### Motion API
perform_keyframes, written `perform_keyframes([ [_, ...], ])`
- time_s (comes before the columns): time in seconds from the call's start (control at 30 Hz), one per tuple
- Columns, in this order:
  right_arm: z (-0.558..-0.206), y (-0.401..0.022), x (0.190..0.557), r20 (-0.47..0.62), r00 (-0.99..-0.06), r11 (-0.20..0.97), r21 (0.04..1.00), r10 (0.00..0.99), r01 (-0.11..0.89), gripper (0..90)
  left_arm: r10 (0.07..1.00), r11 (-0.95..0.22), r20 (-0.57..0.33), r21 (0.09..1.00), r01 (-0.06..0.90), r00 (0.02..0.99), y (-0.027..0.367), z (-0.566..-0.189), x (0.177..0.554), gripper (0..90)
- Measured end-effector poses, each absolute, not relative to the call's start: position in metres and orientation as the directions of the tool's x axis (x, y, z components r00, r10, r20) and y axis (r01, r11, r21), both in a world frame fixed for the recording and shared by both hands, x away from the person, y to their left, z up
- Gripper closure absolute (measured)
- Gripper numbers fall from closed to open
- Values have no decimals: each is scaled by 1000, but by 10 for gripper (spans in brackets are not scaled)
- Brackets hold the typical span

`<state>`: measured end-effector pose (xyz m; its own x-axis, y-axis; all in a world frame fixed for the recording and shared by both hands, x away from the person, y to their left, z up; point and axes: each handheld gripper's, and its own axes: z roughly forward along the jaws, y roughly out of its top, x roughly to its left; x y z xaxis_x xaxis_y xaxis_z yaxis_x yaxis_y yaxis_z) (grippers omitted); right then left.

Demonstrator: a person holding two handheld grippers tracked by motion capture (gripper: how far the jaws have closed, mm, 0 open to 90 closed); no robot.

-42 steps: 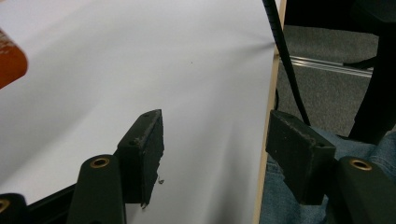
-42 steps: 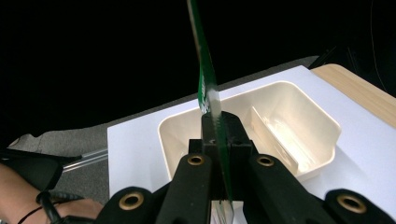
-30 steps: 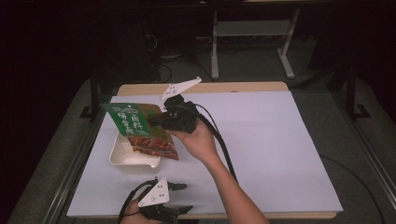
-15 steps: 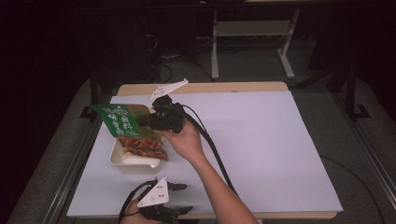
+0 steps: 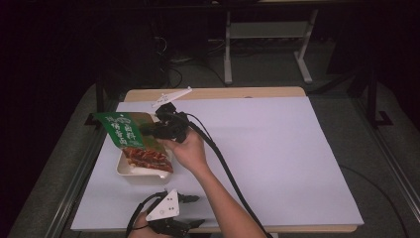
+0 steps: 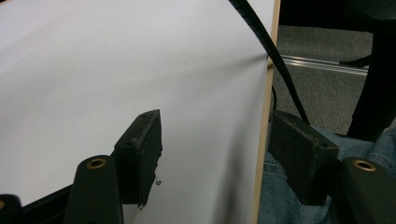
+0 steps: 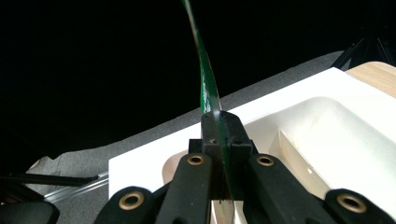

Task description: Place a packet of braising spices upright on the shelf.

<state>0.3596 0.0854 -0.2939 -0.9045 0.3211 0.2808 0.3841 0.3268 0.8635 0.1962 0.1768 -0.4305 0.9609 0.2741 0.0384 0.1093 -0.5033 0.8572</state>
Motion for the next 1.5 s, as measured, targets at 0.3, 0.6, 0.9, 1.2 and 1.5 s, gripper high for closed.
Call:
perform_keyframes([
  [0.3, -302, 88, 365, 299, -877, 282, 864, 377, 417, 898, 273, -505, 45, 857, 103, 961, 176, -431, 196, 347],
  [0.6, -317, 90, 367, 282, -863, 278, 865, 420, 418, 897, 264, -516, 60, 852, 88, 963, 176, -431, 196, 347],
  [0.9, -328, 86, 367, 288, -868, 271, 869, 404, 414, 894, 273, -505, 49, 857, 100, 961, 175, -431, 196, 345],
  [1.2, -329, 85, 365, 271, -881, 281, 876, 388, 393, 894, 281, -504, 55, 858, 99, 958, 176, -431, 197, 343],
  [1.5, -329, 82, 366, 260, -879, 307, 865, 399, 396, 786, 292, -502, 51, 858, 107, 955, 178, -431, 199, 341],
])
